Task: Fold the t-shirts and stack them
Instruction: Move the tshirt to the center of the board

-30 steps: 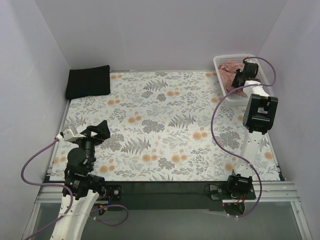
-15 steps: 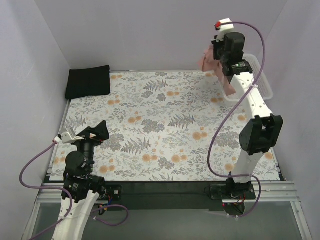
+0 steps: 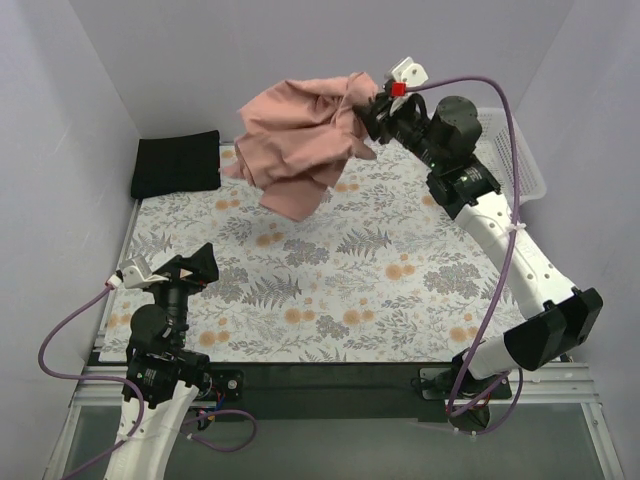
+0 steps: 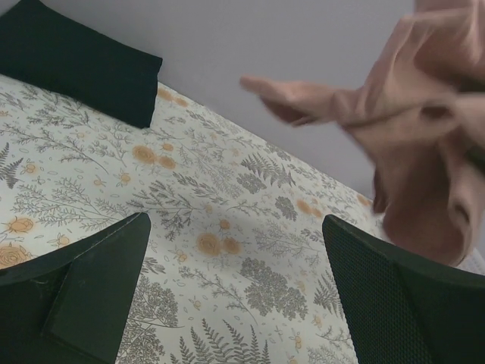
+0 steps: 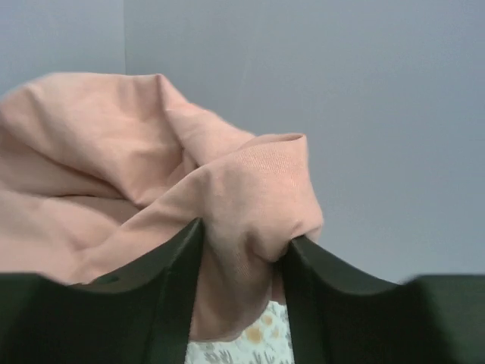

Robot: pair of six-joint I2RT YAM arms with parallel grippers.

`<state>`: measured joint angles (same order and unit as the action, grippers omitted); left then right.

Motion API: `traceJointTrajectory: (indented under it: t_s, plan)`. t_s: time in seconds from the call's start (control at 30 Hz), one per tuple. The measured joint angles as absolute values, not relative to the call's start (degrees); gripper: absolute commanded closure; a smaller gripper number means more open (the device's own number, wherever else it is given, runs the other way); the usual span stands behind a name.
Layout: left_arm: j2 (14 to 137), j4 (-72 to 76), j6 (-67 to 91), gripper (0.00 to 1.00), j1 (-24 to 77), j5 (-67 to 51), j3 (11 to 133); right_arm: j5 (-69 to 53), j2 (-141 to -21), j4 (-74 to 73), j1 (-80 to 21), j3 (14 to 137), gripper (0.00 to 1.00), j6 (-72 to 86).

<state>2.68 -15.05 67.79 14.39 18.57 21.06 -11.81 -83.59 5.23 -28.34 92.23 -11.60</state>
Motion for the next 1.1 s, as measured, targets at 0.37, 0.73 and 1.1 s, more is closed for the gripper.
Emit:
traceJointTrajectory:
  t_s: [0.37,0.73,1.1]
  plan:
    - [7.55,-15.0,68.01,0.04,14.44,14.85,21.65,-11.31,-83.92,1.52,-28.1,60.62,0.19,-1.19]
    - [37.04,-15.14,71.75,0.07,14.63,-8.54,26.65,-14.44,-79.42,-0.12,-33.76,51.4,0.2,5.87]
    - [66.19,-18.44,67.37,0.14,21.87,-13.28,36.67,-14.0,-75.4,-0.78,-33.45,42.37,0.2,6.37]
